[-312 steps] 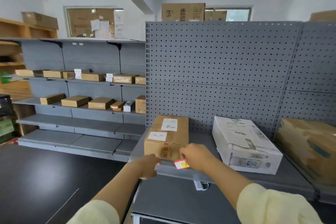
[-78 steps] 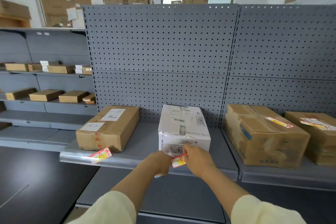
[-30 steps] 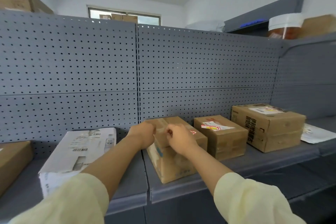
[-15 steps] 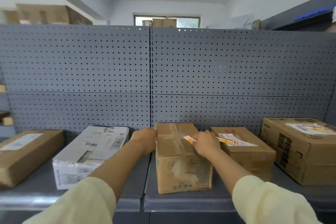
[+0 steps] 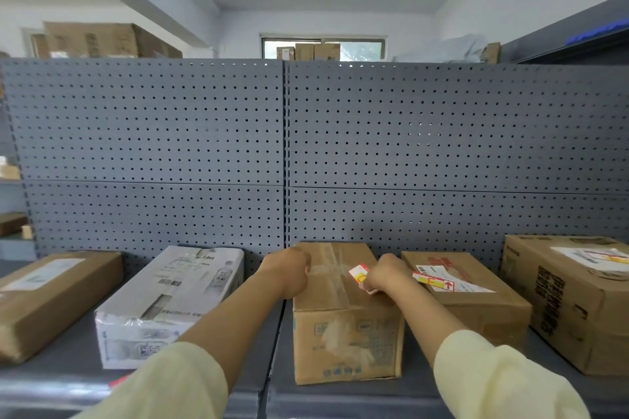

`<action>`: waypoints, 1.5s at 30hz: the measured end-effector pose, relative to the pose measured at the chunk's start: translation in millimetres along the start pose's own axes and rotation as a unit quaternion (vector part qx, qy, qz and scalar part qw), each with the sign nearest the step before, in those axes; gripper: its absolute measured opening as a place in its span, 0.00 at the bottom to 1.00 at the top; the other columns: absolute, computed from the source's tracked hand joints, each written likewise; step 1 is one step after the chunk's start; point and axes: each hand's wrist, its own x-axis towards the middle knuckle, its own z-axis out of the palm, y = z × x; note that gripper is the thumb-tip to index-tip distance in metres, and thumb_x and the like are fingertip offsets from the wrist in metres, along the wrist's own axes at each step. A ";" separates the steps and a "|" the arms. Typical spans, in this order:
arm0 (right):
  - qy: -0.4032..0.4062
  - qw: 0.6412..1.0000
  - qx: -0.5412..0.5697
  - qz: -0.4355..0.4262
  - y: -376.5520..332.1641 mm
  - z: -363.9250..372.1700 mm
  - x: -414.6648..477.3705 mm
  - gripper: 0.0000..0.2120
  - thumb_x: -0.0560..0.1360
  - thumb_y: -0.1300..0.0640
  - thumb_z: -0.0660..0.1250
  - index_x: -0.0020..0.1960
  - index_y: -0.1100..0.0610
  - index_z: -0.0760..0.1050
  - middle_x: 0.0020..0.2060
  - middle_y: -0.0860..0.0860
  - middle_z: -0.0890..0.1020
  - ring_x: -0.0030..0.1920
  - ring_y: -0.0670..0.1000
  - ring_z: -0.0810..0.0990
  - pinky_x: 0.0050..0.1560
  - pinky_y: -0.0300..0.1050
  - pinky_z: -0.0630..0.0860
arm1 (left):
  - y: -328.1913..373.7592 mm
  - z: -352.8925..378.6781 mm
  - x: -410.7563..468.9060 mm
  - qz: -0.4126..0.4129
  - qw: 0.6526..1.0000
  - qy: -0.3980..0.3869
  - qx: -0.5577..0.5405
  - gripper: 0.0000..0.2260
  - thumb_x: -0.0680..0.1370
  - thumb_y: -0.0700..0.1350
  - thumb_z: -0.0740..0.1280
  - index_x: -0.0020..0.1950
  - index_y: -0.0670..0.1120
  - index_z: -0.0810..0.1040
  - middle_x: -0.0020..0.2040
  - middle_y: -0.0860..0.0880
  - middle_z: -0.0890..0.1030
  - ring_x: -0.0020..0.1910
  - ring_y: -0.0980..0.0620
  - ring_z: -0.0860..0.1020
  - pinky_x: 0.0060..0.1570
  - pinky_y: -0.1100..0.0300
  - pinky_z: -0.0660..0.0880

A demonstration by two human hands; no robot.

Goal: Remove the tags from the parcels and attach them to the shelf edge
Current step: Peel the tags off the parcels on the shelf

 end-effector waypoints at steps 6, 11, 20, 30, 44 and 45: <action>0.104 0.993 -0.011 -0.058 -1.2 10.4 -7.4 0.14 0.75 0.60 0.64 0.60 0.61 0.75 0.60 0.58 0.73 0.56 0.58 0.75 0.53 0.49 0.75 | 1.5 -1.4 -4.5 0.009 1.000 0.002 -0.001 0.16 0.79 0.40 0.57 0.64 0.48 0.76 0.64 0.46 0.77 0.58 0.44 0.78 0.55 0.53 0.76; 0.152 0.985 0.001 -0.086 4.2 3.1 -17.2 0.09 0.75 0.62 0.62 0.51 0.59 0.80 0.50 0.56 0.82 0.47 0.56 0.80 0.39 0.44 0.73 | 1.6 -0.4 -7.5 0.051 0.998 -0.002 -0.029 0.15 0.79 0.54 0.63 0.62 0.49 0.77 0.61 0.49 0.78 0.59 0.47 0.77 0.60 0.53 0.74; 0.176 0.971 0.028 -0.161 24.6 -5.4 -41.8 0.08 0.76 0.59 0.62 0.48 0.57 0.81 0.46 0.55 0.83 0.44 0.55 0.81 0.44 0.50 0.80 | 9.3 14.5 -11.2 0.108 0.989 -0.006 0.098 0.23 0.72 0.56 0.73 0.65 0.52 0.74 0.64 0.50 0.75 0.64 0.47 0.73 0.66 0.51 0.65; 0.157 0.957 0.095 -0.227 34.2 4.3 -67.9 0.06 0.76 0.57 0.63 0.47 0.53 0.79 0.48 0.51 0.81 0.45 0.52 0.79 0.41 0.45 0.76 | 16.0 18.0 -22.7 0.120 0.985 0.022 0.121 0.16 0.77 0.51 0.68 0.64 0.51 0.75 0.63 0.49 0.76 0.62 0.47 0.74 0.62 0.52 0.69; 0.068 0.954 0.069 -0.284 55.3 29.4 -101.1 0.07 0.73 0.59 0.64 0.45 0.52 0.81 0.44 0.50 0.83 0.45 0.52 0.80 0.46 0.51 0.79 | 20.8 29.5 -73.4 0.109 0.993 0.016 0.041 0.17 0.75 0.45 0.68 0.65 0.48 0.75 0.61 0.48 0.77 0.61 0.46 0.75 0.59 0.52 0.74; 0.055 0.956 0.059 -0.281 56.3 33.7 -103.2 0.07 0.73 0.59 0.64 0.45 0.51 0.80 0.44 0.50 0.83 0.45 0.52 0.80 0.46 0.51 0.79 | 20.1 33.3 -76.6 0.109 0.994 0.003 0.027 0.17 0.75 0.44 0.68 0.64 0.47 0.75 0.61 0.48 0.77 0.60 0.46 0.76 0.58 0.51 0.75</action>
